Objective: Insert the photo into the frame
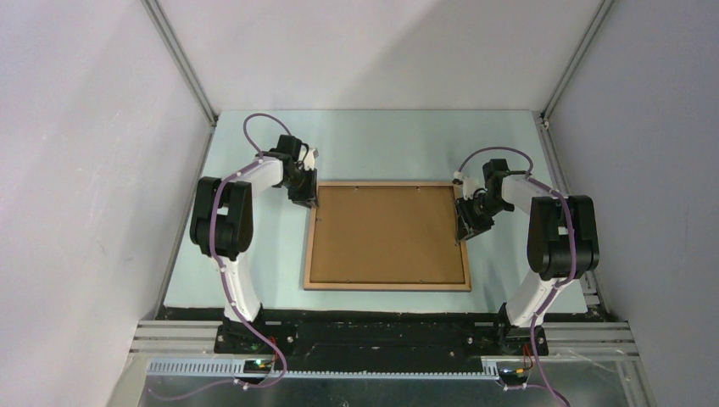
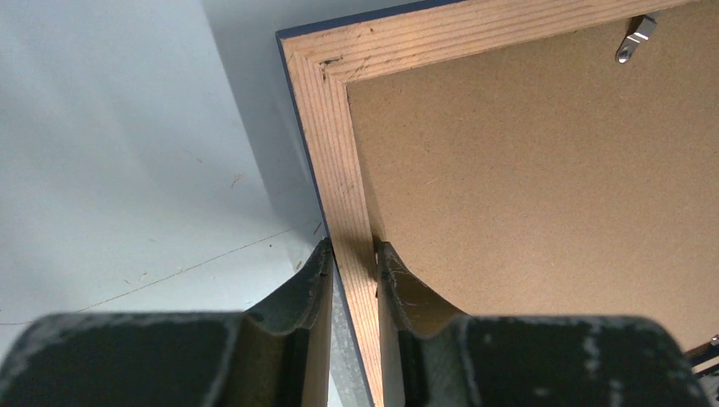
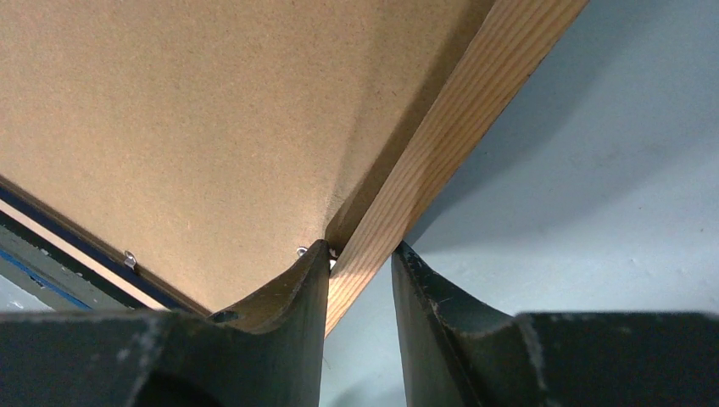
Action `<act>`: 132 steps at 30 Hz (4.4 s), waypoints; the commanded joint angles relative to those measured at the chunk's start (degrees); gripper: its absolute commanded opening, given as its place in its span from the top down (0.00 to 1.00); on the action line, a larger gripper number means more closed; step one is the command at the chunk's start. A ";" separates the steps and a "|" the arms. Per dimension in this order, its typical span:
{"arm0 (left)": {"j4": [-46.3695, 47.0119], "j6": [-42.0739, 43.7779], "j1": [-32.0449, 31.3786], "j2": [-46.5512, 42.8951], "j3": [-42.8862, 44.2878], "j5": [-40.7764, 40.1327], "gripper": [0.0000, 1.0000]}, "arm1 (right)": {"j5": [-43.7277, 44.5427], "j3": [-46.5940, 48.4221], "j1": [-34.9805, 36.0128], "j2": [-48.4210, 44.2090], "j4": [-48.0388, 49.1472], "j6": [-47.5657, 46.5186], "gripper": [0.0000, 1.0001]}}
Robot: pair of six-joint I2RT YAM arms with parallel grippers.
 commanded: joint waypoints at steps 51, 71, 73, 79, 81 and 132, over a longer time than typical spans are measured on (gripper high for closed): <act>3.55 -1.83 1.67 -0.98 -2.23 1.69 1.00 | -1.42 6.20 -4.08 3.41 0.65 6.23 0.48; 3.45 -1.66 1.70 1.00 -0.30 2.28 1.00 | -4.52 10.56 -2.44 8.53 0.46 9.43 0.79; 2.51 -1.24 1.82 1.90 1.67 2.92 1.00 | -4.97 12.11 -2.91 9.50 0.35 10.01 0.84; 0.54 0.51 1.81 4.19 9.70 4.31 1.00 | -5.24 17.80 -4.41 12.73 1.28 12.38 0.94; 0.14 0.72 1.91 5.67 13.12 4.10 1.00 | -5.70 19.39 -5.11 13.78 1.86 13.31 0.95; -0.35 22.16 2.98 -55.48 -24.84 -6.19 0.00 | 16.09 -0.83 38.83 -11.79 8.60 -9.82 0.28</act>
